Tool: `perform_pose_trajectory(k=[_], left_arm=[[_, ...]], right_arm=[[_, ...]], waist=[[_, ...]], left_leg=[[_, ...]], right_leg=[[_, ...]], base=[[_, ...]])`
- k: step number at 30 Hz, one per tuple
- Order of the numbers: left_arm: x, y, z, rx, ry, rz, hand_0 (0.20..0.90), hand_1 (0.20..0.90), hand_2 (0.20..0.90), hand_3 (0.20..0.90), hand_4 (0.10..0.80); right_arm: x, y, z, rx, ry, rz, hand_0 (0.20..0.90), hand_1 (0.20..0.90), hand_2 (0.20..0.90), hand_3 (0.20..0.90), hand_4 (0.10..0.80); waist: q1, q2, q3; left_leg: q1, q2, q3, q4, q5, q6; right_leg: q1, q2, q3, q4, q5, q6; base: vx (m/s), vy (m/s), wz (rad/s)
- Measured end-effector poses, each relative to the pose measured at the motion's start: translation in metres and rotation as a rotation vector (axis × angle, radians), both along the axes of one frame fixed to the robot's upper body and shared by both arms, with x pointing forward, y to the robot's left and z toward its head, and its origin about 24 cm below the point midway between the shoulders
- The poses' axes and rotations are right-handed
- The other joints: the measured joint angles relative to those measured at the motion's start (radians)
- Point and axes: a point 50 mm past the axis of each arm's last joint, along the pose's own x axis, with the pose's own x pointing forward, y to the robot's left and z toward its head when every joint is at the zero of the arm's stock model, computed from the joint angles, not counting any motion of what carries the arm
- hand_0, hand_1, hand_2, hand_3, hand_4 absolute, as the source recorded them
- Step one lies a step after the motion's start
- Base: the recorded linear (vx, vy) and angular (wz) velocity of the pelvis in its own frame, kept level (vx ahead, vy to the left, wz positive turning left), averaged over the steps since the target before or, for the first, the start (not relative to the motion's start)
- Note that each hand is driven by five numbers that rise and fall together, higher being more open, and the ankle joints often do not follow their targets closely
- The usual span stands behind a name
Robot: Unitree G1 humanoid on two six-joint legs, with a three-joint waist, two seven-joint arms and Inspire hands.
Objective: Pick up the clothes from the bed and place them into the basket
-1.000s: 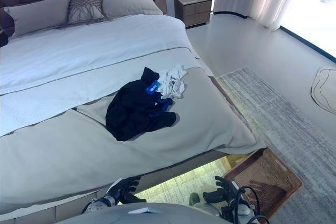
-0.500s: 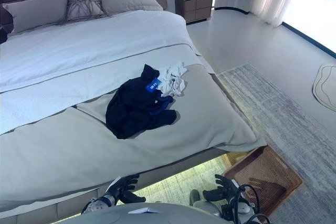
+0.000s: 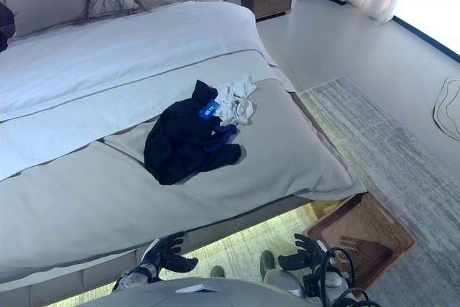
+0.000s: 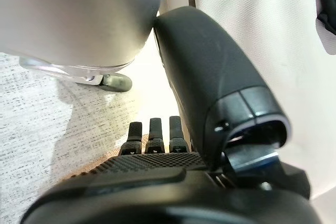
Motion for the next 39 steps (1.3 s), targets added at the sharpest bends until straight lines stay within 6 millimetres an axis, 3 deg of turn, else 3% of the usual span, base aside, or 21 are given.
perform_pose_trajectory(k=[1, 4, 7, 9, 10, 12, 13, 14, 16, 18, 19, 21, 22, 26, 28, 31, 34, 39], left_arm=[[0.009, 0.001, 0.004, -0.005, -0.039, 0.026, 0.9, 0.9, 0.9, 0.9, 0.8], [0.015, -0.005, 0.005, -0.023, -0.071, 0.035, 0.9, 0.9, 0.9, 0.9, 0.8], [0.017, -0.004, 0.006, -0.015, -0.076, 0.051, 0.9, 0.9, 0.9, 0.9, 0.8], [0.014, -0.006, 0.005, -0.015, -0.072, 0.056, 0.9, 0.9, 0.9, 0.9, 0.8], [0.015, -0.008, 0.005, -0.019, -0.073, 0.052, 0.9, 0.9, 0.9, 0.9, 0.8], [0.016, -0.005, 0.006, -0.013, -0.081, 0.047, 0.9, 0.9, 0.9, 0.9, 0.8], [0.016, -0.002, 0.007, -0.007, -0.086, 0.042, 0.9, 0.9, 0.9, 0.9, 0.8], [0.012, 0.001, 0.006, -0.003, -0.074, 0.031, 0.9, 0.9, 0.9, 0.9, 0.8], [0.011, 0.005, 0.007, 0.01, -0.069, 0.011, 0.9, 0.9, 0.9, 0.9, 0.8], [0.021, 0.01, 0.012, 0.03, -0.098, -0.021, 0.9, 0.9, 0.9, 0.9, 0.8], [0.026, 0.012, 0.015, 0.038, -0.11, -0.024, 0.9, 0.9, 0.9, 0.9, 0.8], [0.034, 0.012, 0.02, 0.048, -0.138, -0.017, 0.9, 0.9, 0.9, 0.9, 0.8], [0.035, 0.009, 0.02, 0.037, -0.147, -0.009, 0.9, 0.9, 0.9, 0.9, 0.8], [0.034, 0.002, 0.021, 0.012, -0.17, -0.013, 0.9, 0.9, 0.9, 0.9, 0.8], [0.033, -0.002, 0.021, -0.004, -0.178, -0.034, 0.9, 0.9, 0.9, 0.9, 0.8], [0.038, -0.008, 0.025, -0.025, -0.207, -0.069, 0.9, 0.9, 0.9, 0.9, 0.8], [0.054, -0.013, 0.035, -0.038, -0.265, -0.099, 0.9, 0.9, 0.9, 0.9, 0.8], [0.093, -0.019, 0.066, -0.053, -0.436, -0.197, 0.9, 0.9, 0.9, 0.9, 0.8]], right_arm=[[0.004, 0.0, 0.001, -0.002, -0.006, 0.002, 0.9, 0.9, 0.9, 0.9, 0.8], [0.006, -0.009, 0.003, -0.041, -0.004, -0.011, 0.9, 0.9, 0.9, 0.9, 0.8], [0.01, -0.015, 0.006, -0.076, -0.012, -0.023, 0.9, 0.9, 0.9, 0.9, 0.8], [0.009, -0.02, 0.007, -0.081, -0.011, -0.024, 0.9, 0.9, 0.9, 0.9, 0.8], [0.008, -0.022, 0.007, -0.072, -0.007, -0.032, 0.9, 0.9, 0.9, 0.9, 0.8], [0.008, -0.017, 0.006, -0.043, -0.01, -0.035, 0.9, 0.9, 0.9, 0.9, 0.8], [0.008, -0.012, 0.005, -0.019, -0.029, -0.045, 0.9, 0.9, 0.9, 0.9, 0.8], [0.009, -0.011, 0.006, -0.013, -0.062, -0.05, 0.9, 0.9, 0.9, 0.9, 0.8], [0.018, -0.007, 0.011, -0.013, -0.124, -0.02, 0.9, 0.9, 0.9, 0.9, 0.8], [0.038, 0.001, 0.02, -0.028, -0.214, 0.051, 0.9, 0.9, 0.9, 0.9, 0.8], [0.05, 0.007, 0.026, -0.044, -0.267, 0.09, 0.9, 0.9, 0.9, 0.9, 0.8], [0.068, 0.016, 0.037, -0.077, -0.346, 0.157, 0.9, 0.9, 0.9, 0.9, 0.8], [0.08, 0.019, 0.044, -0.111, -0.387, 0.207, 0.9, 0.9, 0.9, 0.9, 0.8], [0.13, 0.025, 0.088, -0.267, -0.585, 0.385, 0.9, 0.9, 0.9, 0.9, 0.8], [0.164, 0.017, 0.128, -0.417, -0.698, 0.449, 0.9, 0.9, 0.9, 0.9, 0.8], [0.197, 0.004, 0.172, -0.574, -0.772, 0.444, 0.9, 0.9, 0.9, 0.9, 0.8], [0.23, -0.003, 0.223, -0.701, -0.856, 0.416, 0.9, 0.9, 0.9, 0.9, 0.8], [0.26, -0.004, 0.278, -0.784, -0.937, 0.368, 0.9, 0.9, 0.9, 0.9, 0.8]], waist=[[0.01, -0.024, 0.026], [0.024, -0.008, 0.037], [0.043, -0.006, 0.05], [0.039, 0.015, 0.038], [0.034, 0.036, 0.03], [0.034, 0.017, 0.042], [0.026, 0.006, 0.047], [0.015, 0.002, 0.044], [0.015, 0.007, 0.047], [0.016, 0.007, 0.049], [0.017, 0.0, 0.044], [0.033, 0.0, 0.045], [0.049, 0.015, 0.043], [0.088, 0.032, 0.042], [0.1, 0.03, 0.043], [0.108, 0.029, 0.043], [0.128, 0.02, 0.049], [0.174, 0.018, 0.089]], left_leg=[[-0.068, -0.01, 0.012, 0.103, 0.008, -0.023], [-0.083, 0.011, 0.061, -0.046, -0.004, -0.017], [-0.036, 0.004, 0.055, -0.128, -0.006, 0.004], [0.052, 0.011, 0.046, -0.201, -0.025, 0.042], [0.086, 0.023, 0.027, -0.265, -0.01, 0.068], [0.115, 0.013, 0.029, -0.317, 0.023, 0.1], [0.131, 0.008, 0.028, -0.338, 0.036, 0.113], [0.146, 0.007, 0.022, -0.353, 0.035, 0.112], [0.145, 0.003, 0.012, -0.357, 0.037, 0.096], [0.113, -0.002, -0.012, -0.356, 0.053, 0.107], [0.093, -0.006, -0.029, -0.356, 0.067, 0.096], [0.095, -0.022, -0.057, -0.353, 0.074, 0.086], [0.103, -0.016, -0.063, -0.352, 0.071, 0.082], [0.118, 0.002, -0.1, -0.35, 0.059, 0.063], [0.114, 0.009, -0.12, -0.344, 0.059, 0.059], [0.1, 0.011, -0.141, -0.342, 0.062, 0.051], [0.078, 0.009, -0.16, -0.333, 0.067, 0.042], [-0.017, 0.0, -0.196, -0.254, 0.062, 0.033]], right_leg=[[-0.003, -0.023, 0.0, 0.011, -0.008, -0.011], [-0.001, -0.015, -0.014, 0.012, -0.026, -0.039], [-0.003, -0.014, -0.007, 0.029, -0.026, -0.038], [-0.001, 0.008, -0.005, 0.03, -0.029, -0.033], [-0.001, 0.023, -0.007, 0.037, -0.027, -0.027], [-0.025, 0.016, -0.008, 0.095, -0.038, 0.008], [-0.059, 0.006, -0.009, 0.187, -0.056, 0.05], [-0.092, -0.008, -0.008, 0.259, -0.075, 0.068], [-0.107, -0.02, -0.005, 0.25, -0.084, 0.072], [-0.137, -0.027, -0.003, 0.216, -0.084, 0.074], [-0.143, -0.03, -0.003, 0.204, -0.083, 0.072], [-0.084, -0.035, -0.003, 0.116, -0.041, 0.066], [-0.052, -0.035, -0.01, 0.075, -0.02, 0.067], [0.032, -0.013, -0.059, -0.029, 0.013, 0.058], [0.039, -0.004, -0.085, -0.029, 0.013, 0.058], [0.038, 0.001, -0.104, -0.029, 0.013, 0.058], [0.028, 0.001, -0.12, -0.029, 0.013, 0.058], [-0.034, -0.008, -0.161, 0.019, 0.001, 0.052]], base=[[0.18, 0.131, 0.12], [0.217, 0.17, 0.17], [0.194, 0.146, -0.17], [0.222, 0.126, -0.2], [0.212, 0.112, -0.06], [0.106, 0.025, 0.01], [0.1, -0.087, 0.09], [0.086, -0.108, 0.09], [-0.03, -0.135, 0.11], [-0.024, -0.165, 0.29], [0.049, -0.13, 0.54], [0.105, -0.094, 0.6], [0.129, -0.07, 0.38], [0.115, -0.04, 0.29], [0.068, -0.017, 0.27], [0.025, 0.009, 0.25], [0.028, 0.013, 0.18], [-0.052, 0.036, 0.24]])
